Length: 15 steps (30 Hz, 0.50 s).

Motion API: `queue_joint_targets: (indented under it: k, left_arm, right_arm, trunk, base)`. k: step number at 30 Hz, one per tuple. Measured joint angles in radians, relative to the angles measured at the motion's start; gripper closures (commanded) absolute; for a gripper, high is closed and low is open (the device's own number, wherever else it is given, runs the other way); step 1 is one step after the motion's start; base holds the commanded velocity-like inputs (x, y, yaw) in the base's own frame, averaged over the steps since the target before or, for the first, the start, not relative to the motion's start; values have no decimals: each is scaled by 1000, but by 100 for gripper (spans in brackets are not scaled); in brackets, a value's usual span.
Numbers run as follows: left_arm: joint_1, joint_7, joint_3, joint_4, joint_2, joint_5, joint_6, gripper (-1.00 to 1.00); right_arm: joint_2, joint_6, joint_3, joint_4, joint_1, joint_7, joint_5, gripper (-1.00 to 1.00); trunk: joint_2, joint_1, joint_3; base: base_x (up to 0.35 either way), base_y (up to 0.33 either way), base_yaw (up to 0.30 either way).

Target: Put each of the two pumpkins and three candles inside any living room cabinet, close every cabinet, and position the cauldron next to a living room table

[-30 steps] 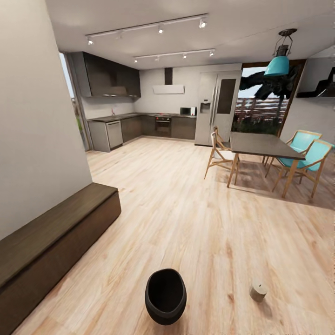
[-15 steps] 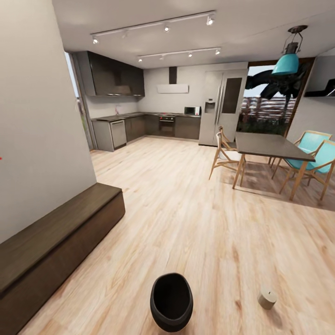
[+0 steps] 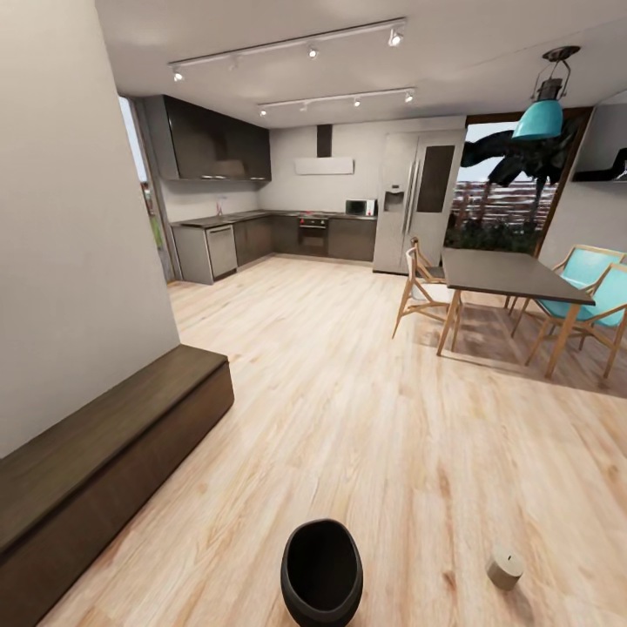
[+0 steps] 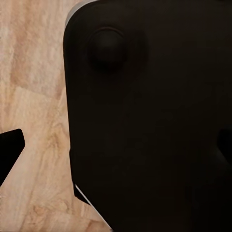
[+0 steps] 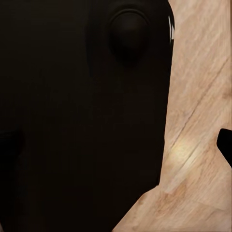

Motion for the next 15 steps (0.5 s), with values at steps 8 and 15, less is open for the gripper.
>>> queue_joint_targets:
  k: [8, 15]
  left_arm:
    - [0, 0, 0, 1, 0, 0, 2, -100]
    - [0, 0, 0, 1, 1, 0, 2, -100]
  right_arm:
    - [1, 2, -1, 1, 0, 0, -1, -100]
    - [0, 0, -4, -7, 0, -1, -6, -100]
  trunk:
    - [56, -31, 24]
    - [105, -58, 46]
  base:
    - [0, 0, 0]
    - [0, 0, 0]
